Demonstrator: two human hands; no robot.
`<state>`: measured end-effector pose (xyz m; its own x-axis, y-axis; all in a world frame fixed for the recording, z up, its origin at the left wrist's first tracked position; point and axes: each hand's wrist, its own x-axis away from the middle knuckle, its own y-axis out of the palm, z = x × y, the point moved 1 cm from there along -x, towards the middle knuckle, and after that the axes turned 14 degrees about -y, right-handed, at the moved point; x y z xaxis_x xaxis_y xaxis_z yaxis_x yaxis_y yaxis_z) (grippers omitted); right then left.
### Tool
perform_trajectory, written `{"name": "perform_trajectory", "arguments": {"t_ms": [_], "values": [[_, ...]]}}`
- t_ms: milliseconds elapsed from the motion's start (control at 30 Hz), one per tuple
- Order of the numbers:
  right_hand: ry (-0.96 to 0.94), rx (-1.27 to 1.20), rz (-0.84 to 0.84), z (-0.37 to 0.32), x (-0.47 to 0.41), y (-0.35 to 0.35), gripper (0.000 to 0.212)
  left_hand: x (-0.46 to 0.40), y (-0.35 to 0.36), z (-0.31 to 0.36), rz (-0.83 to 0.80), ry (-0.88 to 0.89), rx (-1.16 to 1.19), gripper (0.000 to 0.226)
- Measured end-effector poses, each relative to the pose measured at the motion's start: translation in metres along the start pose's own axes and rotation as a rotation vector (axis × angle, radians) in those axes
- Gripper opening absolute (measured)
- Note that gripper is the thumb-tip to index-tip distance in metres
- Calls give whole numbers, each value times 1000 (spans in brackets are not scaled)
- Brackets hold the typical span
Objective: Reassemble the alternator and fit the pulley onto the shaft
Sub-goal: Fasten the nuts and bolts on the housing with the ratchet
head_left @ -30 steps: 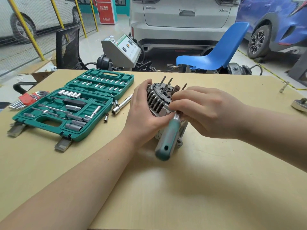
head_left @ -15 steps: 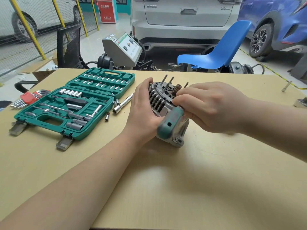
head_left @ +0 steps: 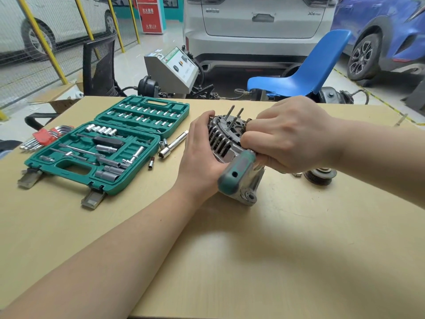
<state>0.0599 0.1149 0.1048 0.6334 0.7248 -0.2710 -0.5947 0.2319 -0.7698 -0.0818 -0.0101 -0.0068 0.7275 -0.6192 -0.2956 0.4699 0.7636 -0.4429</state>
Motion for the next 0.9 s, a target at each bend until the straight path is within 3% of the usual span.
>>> {"name": "perform_trajectory", "arguments": {"t_ms": [167, 400, 567, 733, 900], "values": [[112, 19, -7, -6, -10, -1, 45, 1, 1, -5, -55, -19, 151, 110], [299, 22, -151, -19, -17, -6, 31, -2, 1, 1, -33, 30, 212, 108], [406, 29, -300, -25, -24, -10, 40, -2, 0, 1, -33, 20, 239, 111], [463, 47, -322, -26, -28, -9, 43, -4, 0, -1, -73, -3, 283, 108], [452, -142, -294, -24, -19, -13, 32, -2, 1, -2, -68, -16, 253, 112]]}}
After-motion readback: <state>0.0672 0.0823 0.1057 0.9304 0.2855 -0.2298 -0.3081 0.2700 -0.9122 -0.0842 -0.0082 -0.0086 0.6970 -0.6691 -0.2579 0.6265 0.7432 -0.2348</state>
